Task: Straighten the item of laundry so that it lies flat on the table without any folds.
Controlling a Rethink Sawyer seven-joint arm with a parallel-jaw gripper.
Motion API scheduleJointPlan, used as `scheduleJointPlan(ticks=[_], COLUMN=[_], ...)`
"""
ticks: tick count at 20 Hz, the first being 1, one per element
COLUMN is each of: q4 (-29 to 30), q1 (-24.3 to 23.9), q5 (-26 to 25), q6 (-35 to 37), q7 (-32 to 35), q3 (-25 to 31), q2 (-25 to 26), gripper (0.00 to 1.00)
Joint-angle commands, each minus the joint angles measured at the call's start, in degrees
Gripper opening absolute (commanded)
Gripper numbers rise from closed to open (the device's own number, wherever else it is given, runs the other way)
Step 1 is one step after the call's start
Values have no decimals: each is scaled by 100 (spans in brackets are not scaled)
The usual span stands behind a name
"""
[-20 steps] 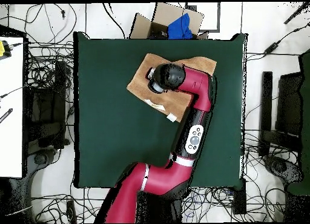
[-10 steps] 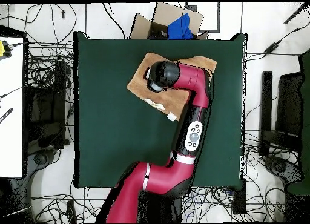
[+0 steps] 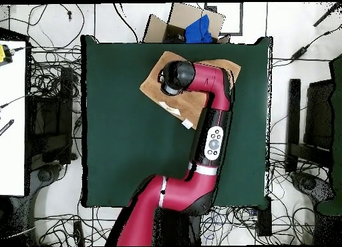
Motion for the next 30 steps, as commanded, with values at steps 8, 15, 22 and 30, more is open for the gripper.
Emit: scheduleJointPlan(ticks=[8, 15, 22, 30], q4=[2668, 4030, 4724, 4891], q1=[-218, 64, 215, 177], q5=[-269, 0, 557, 889], q6=[-1915, -1892, -2155, -2599], q7=[-2063, -1557, -1396, -1838], q3=[-591, -1211, -1472, -1360], q2=[236, -633, -834, -713], gripper=[100, 100, 100, 100])
